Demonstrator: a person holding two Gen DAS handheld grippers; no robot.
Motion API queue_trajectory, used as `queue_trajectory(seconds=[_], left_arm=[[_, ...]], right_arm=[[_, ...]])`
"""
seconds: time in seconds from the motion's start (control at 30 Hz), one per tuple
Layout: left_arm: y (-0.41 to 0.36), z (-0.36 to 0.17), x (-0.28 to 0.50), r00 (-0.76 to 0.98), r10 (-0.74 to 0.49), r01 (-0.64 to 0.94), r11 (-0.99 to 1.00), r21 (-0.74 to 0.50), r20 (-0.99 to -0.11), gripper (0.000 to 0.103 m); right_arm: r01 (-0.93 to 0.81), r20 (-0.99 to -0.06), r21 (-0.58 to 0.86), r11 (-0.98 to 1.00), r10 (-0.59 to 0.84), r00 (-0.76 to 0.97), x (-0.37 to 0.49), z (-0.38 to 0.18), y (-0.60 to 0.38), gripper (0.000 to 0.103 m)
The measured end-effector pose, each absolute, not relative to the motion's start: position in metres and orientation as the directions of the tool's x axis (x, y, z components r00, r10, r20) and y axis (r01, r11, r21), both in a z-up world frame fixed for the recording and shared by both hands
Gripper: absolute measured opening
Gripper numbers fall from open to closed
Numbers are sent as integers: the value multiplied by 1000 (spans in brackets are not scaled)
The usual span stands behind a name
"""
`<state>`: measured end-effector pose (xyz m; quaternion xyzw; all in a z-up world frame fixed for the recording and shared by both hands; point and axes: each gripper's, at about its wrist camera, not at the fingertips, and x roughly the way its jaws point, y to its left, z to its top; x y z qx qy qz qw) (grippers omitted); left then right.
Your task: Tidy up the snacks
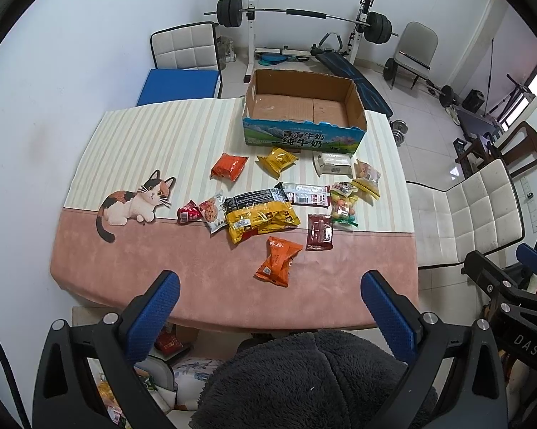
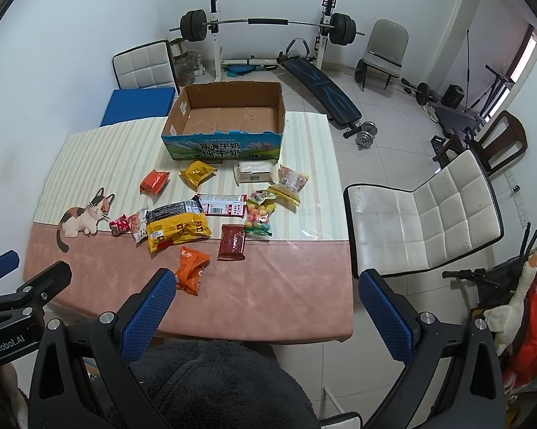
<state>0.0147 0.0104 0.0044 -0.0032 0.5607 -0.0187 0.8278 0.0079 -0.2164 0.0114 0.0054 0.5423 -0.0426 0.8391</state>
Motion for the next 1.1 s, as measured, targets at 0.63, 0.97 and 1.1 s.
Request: queue_trajectory(seconds=[0.63,0.97,1.1], left_arm=[[9,7,16,376,-39,27,999,-31,-926,103],[32,-35,54,389,21,-24,1000,12,-921,103],[38,-78,83,381,109,32,991,131,-918,103]], right_arm=[[74,-910,-36,997,-64,409,10,12,-211,103],[116,-941,54,992,12,337,44,-31,-217,103],[140,-969,118,983,83,233,73,-86,-219,103]])
